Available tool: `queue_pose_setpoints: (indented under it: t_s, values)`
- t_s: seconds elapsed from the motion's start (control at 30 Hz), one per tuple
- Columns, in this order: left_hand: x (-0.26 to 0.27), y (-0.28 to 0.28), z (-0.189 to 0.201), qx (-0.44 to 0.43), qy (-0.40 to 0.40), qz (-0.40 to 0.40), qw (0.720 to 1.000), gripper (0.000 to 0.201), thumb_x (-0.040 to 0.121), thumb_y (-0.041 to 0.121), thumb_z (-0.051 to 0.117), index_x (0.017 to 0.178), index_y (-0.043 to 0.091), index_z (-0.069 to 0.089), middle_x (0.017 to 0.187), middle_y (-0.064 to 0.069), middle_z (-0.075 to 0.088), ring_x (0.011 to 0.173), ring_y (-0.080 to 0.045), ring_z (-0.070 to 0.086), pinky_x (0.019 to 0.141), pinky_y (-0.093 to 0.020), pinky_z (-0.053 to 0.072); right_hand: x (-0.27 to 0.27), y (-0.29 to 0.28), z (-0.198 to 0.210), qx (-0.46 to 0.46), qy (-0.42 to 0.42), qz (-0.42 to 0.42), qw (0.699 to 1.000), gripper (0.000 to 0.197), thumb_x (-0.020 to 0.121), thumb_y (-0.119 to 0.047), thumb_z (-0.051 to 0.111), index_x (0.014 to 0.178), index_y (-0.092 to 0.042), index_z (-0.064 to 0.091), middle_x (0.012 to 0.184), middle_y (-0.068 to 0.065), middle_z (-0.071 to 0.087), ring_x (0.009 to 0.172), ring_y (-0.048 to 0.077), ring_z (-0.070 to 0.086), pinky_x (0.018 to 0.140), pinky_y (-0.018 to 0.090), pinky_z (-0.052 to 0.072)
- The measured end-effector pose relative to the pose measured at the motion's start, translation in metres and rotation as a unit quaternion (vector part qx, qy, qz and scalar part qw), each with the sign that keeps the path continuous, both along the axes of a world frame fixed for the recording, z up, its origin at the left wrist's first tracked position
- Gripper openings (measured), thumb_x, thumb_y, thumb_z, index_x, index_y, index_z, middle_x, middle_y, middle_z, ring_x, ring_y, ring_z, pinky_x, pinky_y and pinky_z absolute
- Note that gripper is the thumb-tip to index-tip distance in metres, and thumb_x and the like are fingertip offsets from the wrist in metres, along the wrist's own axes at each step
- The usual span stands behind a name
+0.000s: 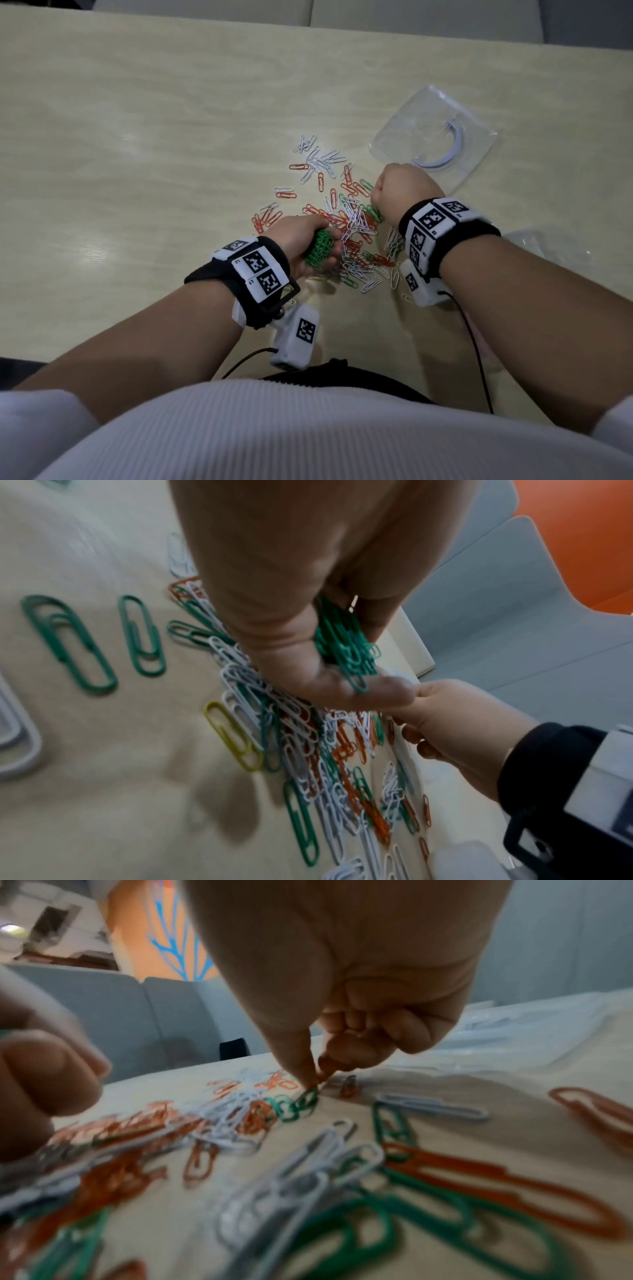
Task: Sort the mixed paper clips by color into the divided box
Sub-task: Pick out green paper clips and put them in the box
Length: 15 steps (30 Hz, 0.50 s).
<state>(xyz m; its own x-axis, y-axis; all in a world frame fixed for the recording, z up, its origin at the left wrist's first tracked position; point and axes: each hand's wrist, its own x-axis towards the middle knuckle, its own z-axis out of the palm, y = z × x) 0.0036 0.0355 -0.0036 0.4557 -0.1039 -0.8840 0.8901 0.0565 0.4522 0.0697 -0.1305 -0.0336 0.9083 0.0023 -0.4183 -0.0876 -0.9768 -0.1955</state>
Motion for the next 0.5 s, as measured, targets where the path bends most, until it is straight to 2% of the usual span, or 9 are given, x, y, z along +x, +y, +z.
queue_pose_setpoints:
  t_s: [0.07, 0.1, 0.17, 0.23, 0.33, 0.43, 0.5]
  values:
    - [0.002, -0.001, 0.001, 0.002, -0.006, 0.001, 1.000, 0.033, 0.100, 0.022, 0.041, 0.079, 0.006, 0.062, 0.062, -0.008, 0.061, 0.050, -0.015, 0.059, 0.046, -0.021, 0.051, 0.000, 0.000, 0.005, 0.009, 0.032, -0.007, 0.999, 0.023, 0.086, -0.017, 0.054, 0.064, -0.012, 0.048, 0.063, 0.006, 0.048, 0.056, 0.023, 0.047, 0.049, 0.027, 0.032]
    - [0.004, -0.002, 0.001, 0.001, -0.008, 0.002, 1.000, 0.034, 0.100, 0.023, 0.041, 0.079, 0.006, 0.062, 0.062, -0.008, 0.062, 0.050, -0.015, 0.058, 0.046, -0.021, 0.051, -0.002, -0.001, 0.008, 0.009, 0.041, 0.003, 0.999, 0.024, 0.086, -0.020, 0.055, 0.064, -0.012, 0.047, 0.063, 0.005, 0.048, 0.057, 0.023, 0.047, 0.048, 0.027, 0.033]
    - [0.006, -0.003, 0.001, -0.003, -0.010, 0.010, 1.000, 0.035, 0.100, 0.023, 0.040, 0.078, 0.006, 0.061, 0.060, -0.007, 0.061, 0.049, -0.014, 0.059, 0.046, -0.021, 0.052, -0.009, 0.000, 0.015, 0.016, 0.031, 0.037, 0.999, 0.015, 0.086, -0.025, 0.054, 0.077, -0.013, 0.053, 0.075, 0.005, 0.054, 0.070, 0.024, 0.053, 0.057, 0.031, 0.042]
    - [0.007, -0.007, 0.000, -0.009, -0.016, 0.026, 1.000, 0.035, 0.100, 0.022, 0.039, 0.079, 0.006, 0.061, 0.059, -0.006, 0.062, 0.048, -0.013, 0.059, 0.046, -0.020, 0.052, -0.020, 0.001, 0.024, 0.081, 0.001, 0.060, 0.995, 0.010, 0.083, -0.027, 0.056, 0.083, -0.016, 0.056, 0.082, 0.001, 0.057, 0.078, 0.021, 0.055, 0.068, 0.032, 0.047]
    - [0.009, -0.015, -0.001, -0.008, -0.023, 0.063, 0.998, 0.029, 0.100, 0.022, 0.040, 0.085, 0.005, 0.059, 0.063, -0.008, 0.063, 0.048, -0.014, 0.061, 0.046, -0.023, 0.054, -0.035, 0.007, 0.044, 0.191, 0.002, 0.089, 0.977, 0.005, 0.079, -0.025, 0.063, 0.078, -0.022, 0.060, 0.073, -0.009, 0.055, 0.071, 0.010, 0.052, 0.064, 0.026, 0.042]
    - [0.008, -0.022, 0.000, -0.026, -0.012, 0.074, 0.997, 0.022, 0.100, 0.022, 0.044, 0.098, 0.004, 0.057, 0.069, -0.010, 0.063, 0.048, -0.017, 0.061, 0.043, -0.025, 0.052, -0.045, 0.008, 0.052, 0.207, 0.022, 0.112, 0.972, 0.003, 0.082, -0.024, 0.063, 0.079, -0.025, 0.065, 0.072, -0.011, 0.059, 0.071, 0.008, 0.053, 0.065, 0.022, 0.042]
    - [0.008, -0.024, 0.001, -0.047, -0.004, 0.059, 0.997, 0.027, 0.100, 0.022, 0.040, 0.090, 0.005, 0.058, 0.063, -0.009, 0.062, 0.047, -0.015, 0.059, 0.043, -0.022, 0.051, -0.044, 0.002, 0.046, 0.210, -0.005, 0.061, 0.976, 0.008, 0.085, -0.023, 0.059, 0.084, -0.024, 0.067, 0.078, -0.009, 0.064, 0.075, 0.009, 0.057, 0.068, 0.023, 0.045]
